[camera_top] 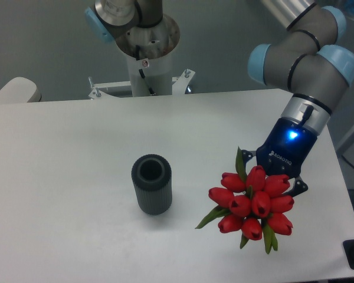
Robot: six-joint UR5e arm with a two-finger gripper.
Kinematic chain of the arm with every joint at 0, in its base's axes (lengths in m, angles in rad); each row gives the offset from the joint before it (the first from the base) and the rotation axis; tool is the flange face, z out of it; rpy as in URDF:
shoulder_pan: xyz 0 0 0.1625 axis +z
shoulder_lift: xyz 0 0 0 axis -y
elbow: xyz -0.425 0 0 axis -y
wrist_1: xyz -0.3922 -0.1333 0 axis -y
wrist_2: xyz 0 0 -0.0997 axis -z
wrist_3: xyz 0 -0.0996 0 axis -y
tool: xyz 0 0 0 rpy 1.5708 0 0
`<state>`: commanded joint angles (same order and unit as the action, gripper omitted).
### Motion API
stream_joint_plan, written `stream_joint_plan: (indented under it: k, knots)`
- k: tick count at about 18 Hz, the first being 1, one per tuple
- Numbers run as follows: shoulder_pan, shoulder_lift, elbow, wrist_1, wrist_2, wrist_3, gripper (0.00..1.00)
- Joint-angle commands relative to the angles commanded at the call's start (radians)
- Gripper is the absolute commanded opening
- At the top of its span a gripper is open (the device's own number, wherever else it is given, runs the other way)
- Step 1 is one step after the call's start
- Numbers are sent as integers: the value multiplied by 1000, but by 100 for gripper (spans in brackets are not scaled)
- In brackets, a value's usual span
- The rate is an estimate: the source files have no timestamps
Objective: Insert the flowers into the vase
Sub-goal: 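Hold the red tulip bouquet steady in the gripper above the table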
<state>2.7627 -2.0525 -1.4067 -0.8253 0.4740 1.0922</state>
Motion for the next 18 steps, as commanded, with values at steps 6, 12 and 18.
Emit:
stream_joint_plan:
  k: [6, 12, 18]
  knots:
    - [-8, 2, -2, 0, 5, -2, 26]
    - [2, 3, -5, 0, -14, -3, 26]
    - [-17, 5, 3, 6, -44, -29, 26]
